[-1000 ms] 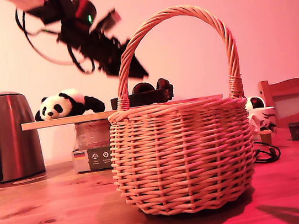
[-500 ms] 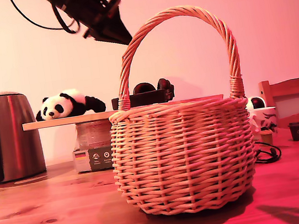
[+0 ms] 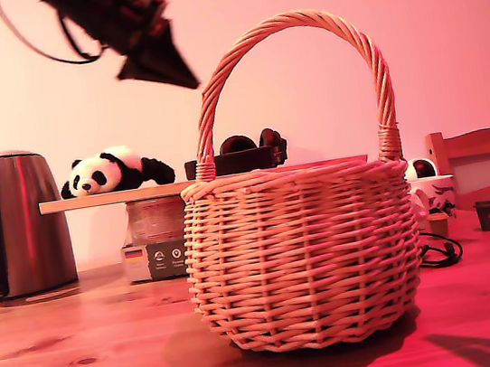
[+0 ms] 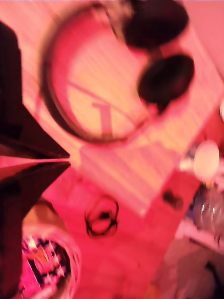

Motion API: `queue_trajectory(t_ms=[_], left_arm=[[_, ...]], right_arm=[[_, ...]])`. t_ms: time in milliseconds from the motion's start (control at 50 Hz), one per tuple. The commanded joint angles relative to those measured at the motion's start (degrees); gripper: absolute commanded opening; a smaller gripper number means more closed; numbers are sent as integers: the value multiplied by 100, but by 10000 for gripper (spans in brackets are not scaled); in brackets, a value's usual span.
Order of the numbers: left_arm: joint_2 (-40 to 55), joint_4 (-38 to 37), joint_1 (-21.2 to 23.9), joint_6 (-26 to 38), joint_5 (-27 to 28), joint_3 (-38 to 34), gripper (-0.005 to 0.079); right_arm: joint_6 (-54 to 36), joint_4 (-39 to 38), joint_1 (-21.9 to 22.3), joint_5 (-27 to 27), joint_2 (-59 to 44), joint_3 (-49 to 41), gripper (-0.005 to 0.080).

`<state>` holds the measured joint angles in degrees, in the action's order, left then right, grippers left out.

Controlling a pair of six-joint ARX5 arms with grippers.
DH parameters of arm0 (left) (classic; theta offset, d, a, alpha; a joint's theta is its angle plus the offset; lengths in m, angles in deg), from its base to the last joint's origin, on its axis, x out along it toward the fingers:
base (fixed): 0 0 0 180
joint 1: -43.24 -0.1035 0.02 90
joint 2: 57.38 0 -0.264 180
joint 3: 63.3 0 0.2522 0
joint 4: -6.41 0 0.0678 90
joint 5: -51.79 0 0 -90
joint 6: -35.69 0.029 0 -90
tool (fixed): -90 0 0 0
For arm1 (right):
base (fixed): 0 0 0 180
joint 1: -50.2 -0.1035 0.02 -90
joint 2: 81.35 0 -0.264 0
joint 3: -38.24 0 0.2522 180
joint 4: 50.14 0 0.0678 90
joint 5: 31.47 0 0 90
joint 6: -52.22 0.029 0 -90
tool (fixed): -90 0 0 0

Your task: Pick up the headphones and place it on the shelf behind you

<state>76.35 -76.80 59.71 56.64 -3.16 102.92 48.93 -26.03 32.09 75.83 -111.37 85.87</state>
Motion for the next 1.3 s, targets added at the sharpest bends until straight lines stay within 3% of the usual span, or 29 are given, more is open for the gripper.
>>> queue_trajectory(t_ms=[0,380,640,960,1280], left_arm=[[122,-122,-61,9,-94,-28,-19],[-278,-498,-146,-153,-400,-28,-19],[-426,-793,-146,-240,-398,-31,-19],[-520,-852,2,-367,-348,-77,-19],[-1416,-852,66,-138,-575,-1757,-19]], right_arm=[[-26,-42,-24,-63,-22,74,-13],[-170,-96,-24,-144,-413,74,-13],[-278,-525,-24,-245,-420,74,-13],[-275,-420,-24,-247,-420,74,-13],[-278,-330,-24,-243,-420,74,-13]])
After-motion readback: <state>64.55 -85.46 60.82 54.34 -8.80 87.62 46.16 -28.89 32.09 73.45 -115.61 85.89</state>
